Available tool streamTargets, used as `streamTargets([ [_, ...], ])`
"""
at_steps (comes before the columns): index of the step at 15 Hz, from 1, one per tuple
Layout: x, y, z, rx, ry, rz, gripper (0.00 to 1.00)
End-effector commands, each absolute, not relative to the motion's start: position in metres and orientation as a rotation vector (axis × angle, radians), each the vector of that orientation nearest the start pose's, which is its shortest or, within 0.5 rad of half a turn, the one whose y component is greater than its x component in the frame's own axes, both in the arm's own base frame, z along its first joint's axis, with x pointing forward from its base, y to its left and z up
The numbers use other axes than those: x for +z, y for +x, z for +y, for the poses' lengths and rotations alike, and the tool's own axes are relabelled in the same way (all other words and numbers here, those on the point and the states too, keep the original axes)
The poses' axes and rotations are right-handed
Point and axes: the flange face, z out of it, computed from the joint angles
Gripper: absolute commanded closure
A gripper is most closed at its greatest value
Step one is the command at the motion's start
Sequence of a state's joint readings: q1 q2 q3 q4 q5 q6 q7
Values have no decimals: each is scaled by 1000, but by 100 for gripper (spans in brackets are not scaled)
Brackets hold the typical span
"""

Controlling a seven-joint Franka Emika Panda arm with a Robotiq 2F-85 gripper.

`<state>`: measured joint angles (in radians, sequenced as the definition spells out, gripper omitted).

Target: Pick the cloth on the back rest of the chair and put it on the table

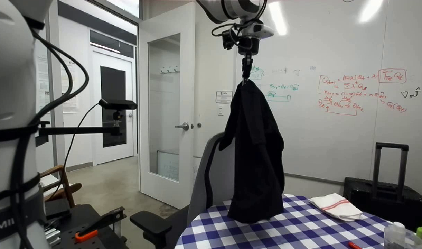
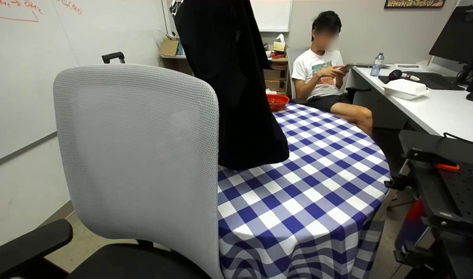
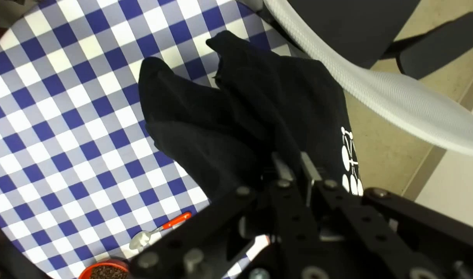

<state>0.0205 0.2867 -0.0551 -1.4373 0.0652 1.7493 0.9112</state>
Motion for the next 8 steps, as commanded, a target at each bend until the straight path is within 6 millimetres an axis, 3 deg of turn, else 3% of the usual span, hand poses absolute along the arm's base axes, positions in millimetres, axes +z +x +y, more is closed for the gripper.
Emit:
streamTargets([
  [1, 494, 648, 0, 112, -2802, 1367, 98],
  [4, 460, 636, -22, 213, -2793, 1438, 98],
  [8, 408, 608, -80, 383, -2737, 1614, 98],
])
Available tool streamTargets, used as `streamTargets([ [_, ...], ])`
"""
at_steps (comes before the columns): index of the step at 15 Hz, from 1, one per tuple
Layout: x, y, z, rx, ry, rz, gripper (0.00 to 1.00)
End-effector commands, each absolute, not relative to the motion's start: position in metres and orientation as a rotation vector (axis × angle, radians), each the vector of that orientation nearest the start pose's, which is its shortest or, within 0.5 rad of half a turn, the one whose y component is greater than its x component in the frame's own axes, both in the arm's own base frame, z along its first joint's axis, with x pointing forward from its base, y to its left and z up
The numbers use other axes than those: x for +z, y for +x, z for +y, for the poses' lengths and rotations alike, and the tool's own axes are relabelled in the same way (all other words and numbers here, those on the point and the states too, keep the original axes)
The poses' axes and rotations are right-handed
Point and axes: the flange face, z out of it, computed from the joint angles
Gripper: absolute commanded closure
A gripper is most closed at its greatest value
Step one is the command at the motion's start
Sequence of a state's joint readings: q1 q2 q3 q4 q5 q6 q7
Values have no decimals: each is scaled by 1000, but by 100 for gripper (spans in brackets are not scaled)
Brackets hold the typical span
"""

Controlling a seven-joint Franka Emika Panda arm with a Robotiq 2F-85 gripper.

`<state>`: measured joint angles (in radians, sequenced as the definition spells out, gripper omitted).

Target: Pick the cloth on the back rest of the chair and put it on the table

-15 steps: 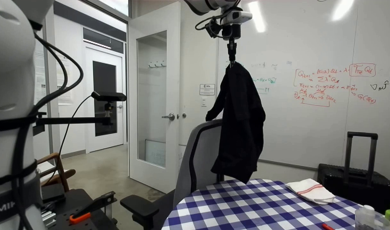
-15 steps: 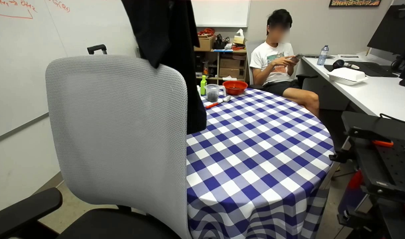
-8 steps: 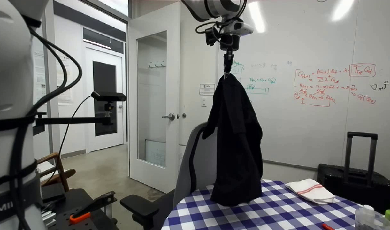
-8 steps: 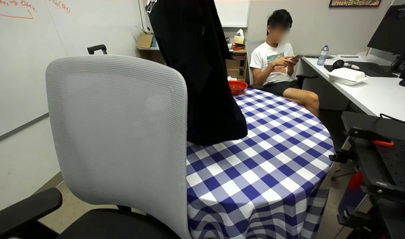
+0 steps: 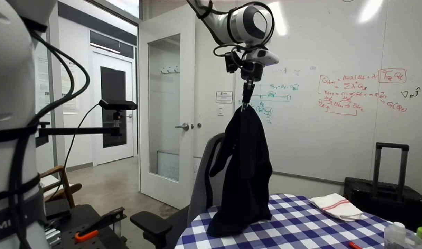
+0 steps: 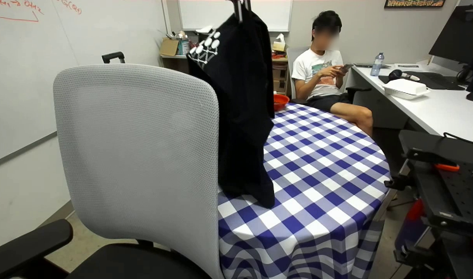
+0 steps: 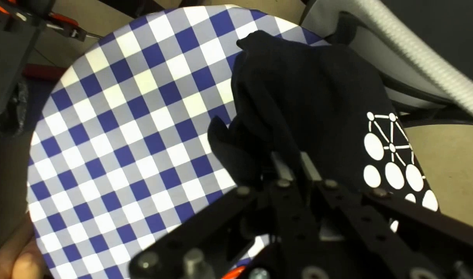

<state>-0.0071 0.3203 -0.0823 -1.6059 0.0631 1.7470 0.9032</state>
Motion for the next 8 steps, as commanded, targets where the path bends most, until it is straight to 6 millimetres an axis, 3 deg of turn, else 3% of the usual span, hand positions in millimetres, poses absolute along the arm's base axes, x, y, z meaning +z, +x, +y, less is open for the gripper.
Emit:
streamTargets([
  [1, 392, 599, -94, 427, -2716, 1650, 98],
  [7, 328, 546, -167, 560, -2597, 1864, 98],
  [8, 320, 537, -179, 560, -2562, 1903, 71],
])
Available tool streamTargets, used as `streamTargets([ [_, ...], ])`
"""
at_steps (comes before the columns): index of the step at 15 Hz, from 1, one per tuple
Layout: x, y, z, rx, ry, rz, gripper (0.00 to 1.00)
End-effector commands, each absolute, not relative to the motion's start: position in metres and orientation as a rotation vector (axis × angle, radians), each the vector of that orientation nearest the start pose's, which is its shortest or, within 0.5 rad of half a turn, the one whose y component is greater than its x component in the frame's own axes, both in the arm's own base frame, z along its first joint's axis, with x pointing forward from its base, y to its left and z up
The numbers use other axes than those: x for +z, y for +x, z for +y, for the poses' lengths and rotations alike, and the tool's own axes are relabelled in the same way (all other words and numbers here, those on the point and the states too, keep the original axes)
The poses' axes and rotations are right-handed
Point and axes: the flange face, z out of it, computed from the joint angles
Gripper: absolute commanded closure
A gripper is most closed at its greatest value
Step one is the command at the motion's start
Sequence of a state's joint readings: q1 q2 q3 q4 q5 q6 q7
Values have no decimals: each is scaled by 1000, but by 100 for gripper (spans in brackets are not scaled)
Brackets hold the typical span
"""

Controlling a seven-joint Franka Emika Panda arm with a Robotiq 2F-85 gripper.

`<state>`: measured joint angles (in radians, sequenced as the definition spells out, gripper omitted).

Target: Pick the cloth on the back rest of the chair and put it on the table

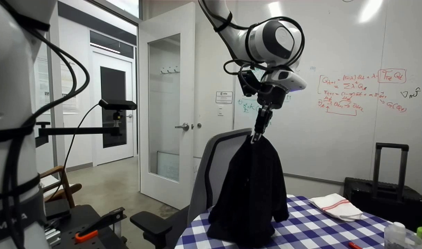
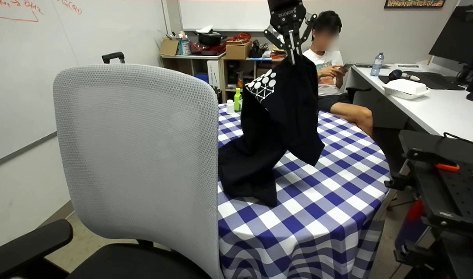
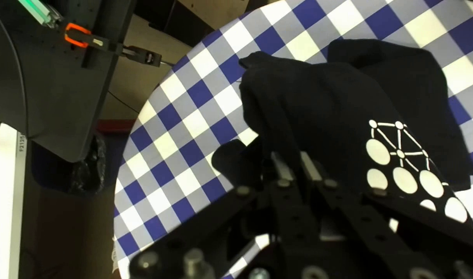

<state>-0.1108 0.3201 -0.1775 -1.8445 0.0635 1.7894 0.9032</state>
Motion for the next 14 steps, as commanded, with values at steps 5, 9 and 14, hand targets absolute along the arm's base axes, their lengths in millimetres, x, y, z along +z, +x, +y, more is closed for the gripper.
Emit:
streamTargets([
  [5, 290, 492, -229, 531, -2389, 2056, 36],
  [9, 293, 466, -247, 480, -2292, 2112, 7],
  [14, 326, 472, -209, 433, -2546, 1822, 0],
])
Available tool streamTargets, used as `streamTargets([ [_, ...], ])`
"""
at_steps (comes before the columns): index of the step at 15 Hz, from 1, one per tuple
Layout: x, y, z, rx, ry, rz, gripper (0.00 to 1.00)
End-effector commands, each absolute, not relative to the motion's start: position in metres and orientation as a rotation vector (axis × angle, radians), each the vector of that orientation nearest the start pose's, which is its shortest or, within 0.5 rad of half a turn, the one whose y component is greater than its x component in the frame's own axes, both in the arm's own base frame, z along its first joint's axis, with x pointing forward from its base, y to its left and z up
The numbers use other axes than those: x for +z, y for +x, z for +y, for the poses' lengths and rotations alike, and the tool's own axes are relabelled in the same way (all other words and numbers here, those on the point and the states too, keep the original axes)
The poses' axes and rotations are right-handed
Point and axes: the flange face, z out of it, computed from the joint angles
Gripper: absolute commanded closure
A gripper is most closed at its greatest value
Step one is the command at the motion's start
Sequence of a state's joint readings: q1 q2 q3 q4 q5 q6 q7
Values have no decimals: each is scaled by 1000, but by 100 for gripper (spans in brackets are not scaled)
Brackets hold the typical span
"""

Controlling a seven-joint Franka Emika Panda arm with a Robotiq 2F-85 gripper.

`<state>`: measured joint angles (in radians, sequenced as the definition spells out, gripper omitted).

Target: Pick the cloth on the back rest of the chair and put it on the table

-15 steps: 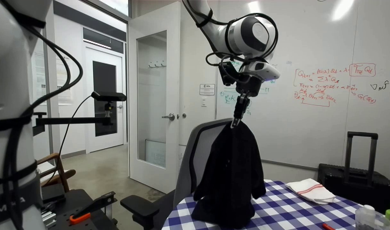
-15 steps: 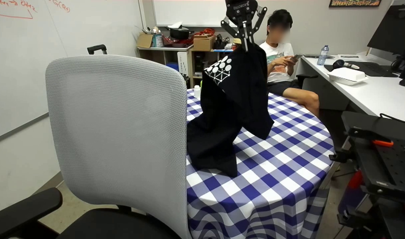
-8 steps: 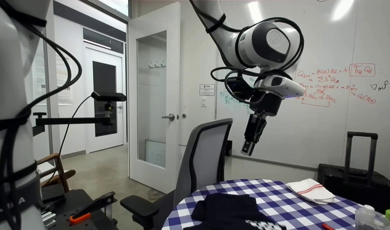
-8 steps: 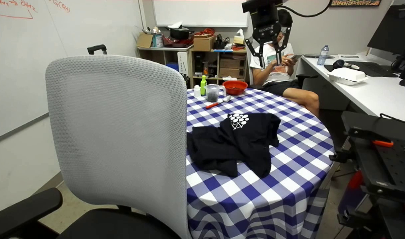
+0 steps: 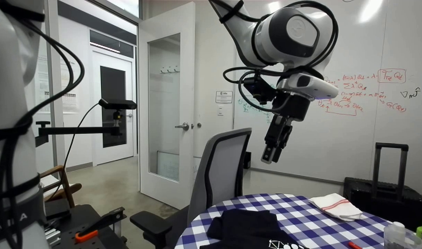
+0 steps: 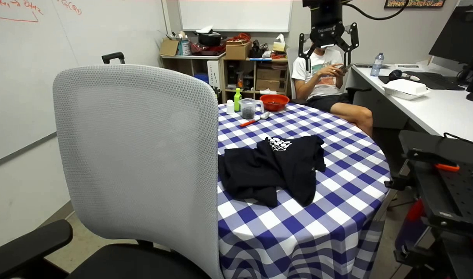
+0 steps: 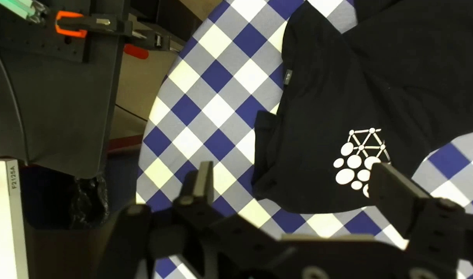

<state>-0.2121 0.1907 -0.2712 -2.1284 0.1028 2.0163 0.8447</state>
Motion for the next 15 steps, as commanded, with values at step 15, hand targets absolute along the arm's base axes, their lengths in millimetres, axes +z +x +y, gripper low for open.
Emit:
streamTargets([
  [15, 397, 456, -100, 328, -3152, 729, 0],
])
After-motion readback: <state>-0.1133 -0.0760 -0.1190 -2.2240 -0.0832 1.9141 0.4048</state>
